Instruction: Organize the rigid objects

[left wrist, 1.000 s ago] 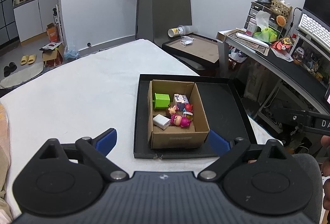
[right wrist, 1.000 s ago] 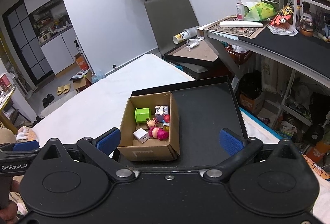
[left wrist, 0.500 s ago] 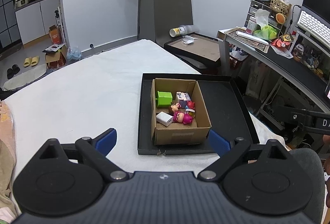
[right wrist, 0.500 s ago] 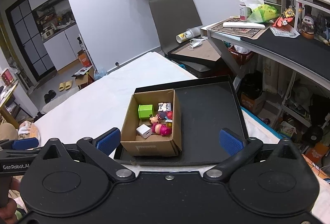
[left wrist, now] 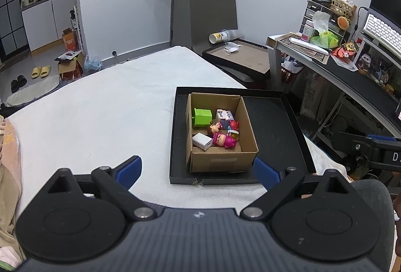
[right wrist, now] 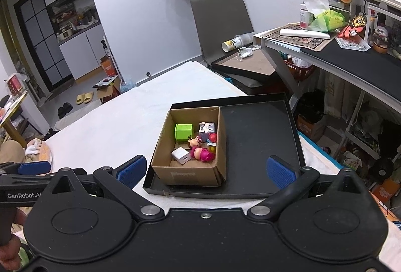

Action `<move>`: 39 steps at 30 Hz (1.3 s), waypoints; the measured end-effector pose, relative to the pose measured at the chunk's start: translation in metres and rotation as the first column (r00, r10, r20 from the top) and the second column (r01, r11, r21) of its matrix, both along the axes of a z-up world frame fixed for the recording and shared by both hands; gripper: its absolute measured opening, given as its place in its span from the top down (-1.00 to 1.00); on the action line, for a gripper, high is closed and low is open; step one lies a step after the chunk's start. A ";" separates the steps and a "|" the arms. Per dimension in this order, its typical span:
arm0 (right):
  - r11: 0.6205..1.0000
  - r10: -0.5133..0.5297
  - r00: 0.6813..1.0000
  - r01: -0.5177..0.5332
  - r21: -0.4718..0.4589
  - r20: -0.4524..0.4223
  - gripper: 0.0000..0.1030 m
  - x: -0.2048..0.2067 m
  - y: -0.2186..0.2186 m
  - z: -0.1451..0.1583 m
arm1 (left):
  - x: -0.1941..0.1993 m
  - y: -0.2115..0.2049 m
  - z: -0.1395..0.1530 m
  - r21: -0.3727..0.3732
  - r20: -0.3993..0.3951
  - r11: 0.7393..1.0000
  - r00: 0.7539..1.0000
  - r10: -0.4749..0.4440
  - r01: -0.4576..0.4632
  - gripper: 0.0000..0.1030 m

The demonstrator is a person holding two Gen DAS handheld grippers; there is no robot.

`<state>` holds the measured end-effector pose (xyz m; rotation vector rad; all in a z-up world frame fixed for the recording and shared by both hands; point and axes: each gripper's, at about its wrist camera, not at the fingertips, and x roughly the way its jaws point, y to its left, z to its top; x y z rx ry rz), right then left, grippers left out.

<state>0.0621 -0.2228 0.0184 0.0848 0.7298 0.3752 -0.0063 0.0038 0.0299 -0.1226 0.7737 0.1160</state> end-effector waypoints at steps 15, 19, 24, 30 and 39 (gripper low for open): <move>1.000 0.002 1.000 -0.002 -0.010 -0.001 -1.00 -0.002 0.002 0.001 | -0.003 0.003 0.001 -0.004 -0.003 1.000 1.000 0.001 -0.001 -0.85; 1.000 0.002 1.000 -0.002 -0.011 -0.002 -1.00 -0.002 0.002 0.001 | -0.003 0.003 0.001 -0.006 -0.005 1.000 1.000 0.003 -0.003 -0.85; 1.000 0.005 1.000 -0.005 -0.013 -0.001 -1.00 -0.001 0.003 0.000 | -0.003 0.003 0.000 -0.006 -0.007 1.000 1.000 0.001 -0.001 -0.85; 1.000 0.003 1.000 -0.003 -0.016 -0.003 -1.00 -0.001 0.003 0.000 | -0.004 0.003 -0.002 -0.010 -0.013 1.000 1.000 -0.001 0.001 -0.85; 1.000 0.003 1.000 -0.003 -0.016 -0.002 -1.00 -0.001 0.003 -0.001 | -0.004 0.001 -0.004 -0.010 -0.017 1.000 1.000 -0.005 0.004 -0.85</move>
